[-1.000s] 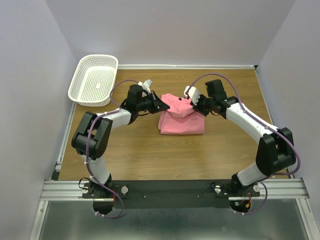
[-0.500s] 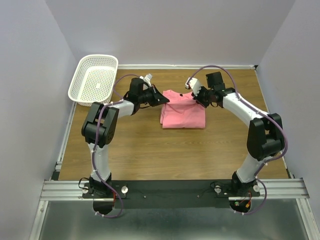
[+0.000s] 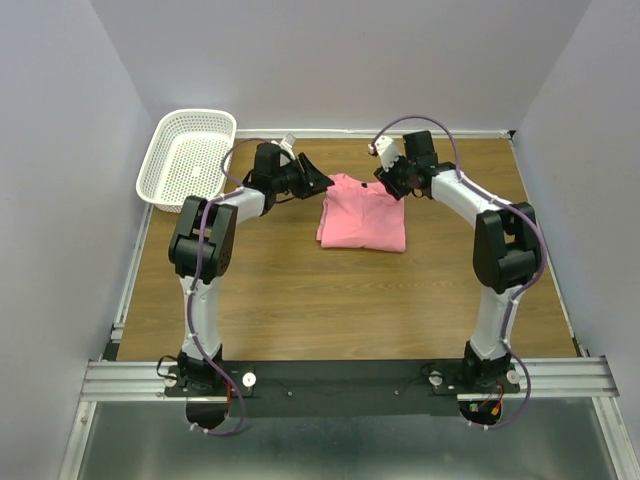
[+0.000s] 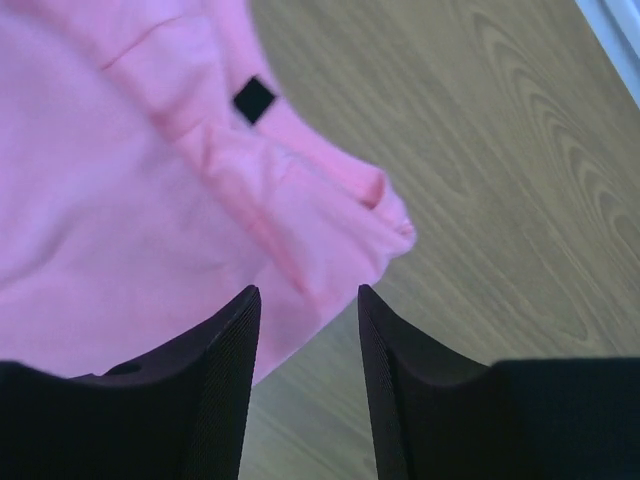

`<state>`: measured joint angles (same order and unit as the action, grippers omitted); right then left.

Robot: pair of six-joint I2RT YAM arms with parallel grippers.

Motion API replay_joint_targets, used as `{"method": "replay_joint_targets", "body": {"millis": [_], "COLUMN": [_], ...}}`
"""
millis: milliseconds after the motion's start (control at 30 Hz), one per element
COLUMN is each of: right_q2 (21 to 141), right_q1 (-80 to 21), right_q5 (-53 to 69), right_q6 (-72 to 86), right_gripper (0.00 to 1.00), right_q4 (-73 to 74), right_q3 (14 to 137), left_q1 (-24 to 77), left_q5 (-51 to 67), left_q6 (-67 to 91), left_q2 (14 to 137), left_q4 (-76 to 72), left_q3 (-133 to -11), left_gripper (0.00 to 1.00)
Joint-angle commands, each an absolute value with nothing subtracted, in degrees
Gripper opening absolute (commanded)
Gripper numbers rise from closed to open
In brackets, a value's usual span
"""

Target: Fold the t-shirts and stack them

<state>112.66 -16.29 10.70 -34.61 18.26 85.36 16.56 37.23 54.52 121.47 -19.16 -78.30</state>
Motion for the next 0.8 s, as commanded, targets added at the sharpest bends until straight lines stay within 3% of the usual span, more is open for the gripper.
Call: {"method": "replay_joint_targets", "body": {"millis": [0,133,233,333,400,567,767], "right_q2": [116.98,115.67,109.98,106.53,107.05,110.3,114.34], "right_q1": [-15.04,-12.92,-11.08,-10.81,-10.81,-10.72,-9.58], "right_q5": [0.37,-1.16,13.05,29.67,35.21,35.6,34.98], "right_q6": [-23.39,-18.55,-21.43,-29.16,-30.41,-31.9,-33.92], "right_gripper": [0.51,0.46,0.47,0.64,0.67,0.68,0.68], "right_q4": [11.08,10.72,11.94,17.47,20.81,23.02,26.63], "right_q3": [90.78,90.71,84.33,79.37,79.19,82.43,86.83], "left_q1": [14.94,14.5,14.76,15.29,16.08,17.66,19.86], "left_q5": [33.75,30.07,30.14,29.36,28.66,26.55,20.04], "left_q6": [53.98,47.23,42.82,38.86,34.48,25.59,13.81], "left_q2": [122.08,117.53,112.79,109.78,108.11,109.5,116.63], "left_q4": [-18.9,-15.83,-15.03,-13.19,-11.44,-6.61,6.32], "left_q3": [-83.49,-85.78,-82.02,-76.48,-73.67,-75.13,-86.83], "left_gripper": [0.55,0.55,0.55,0.52,0.52,0.54,0.59]}}
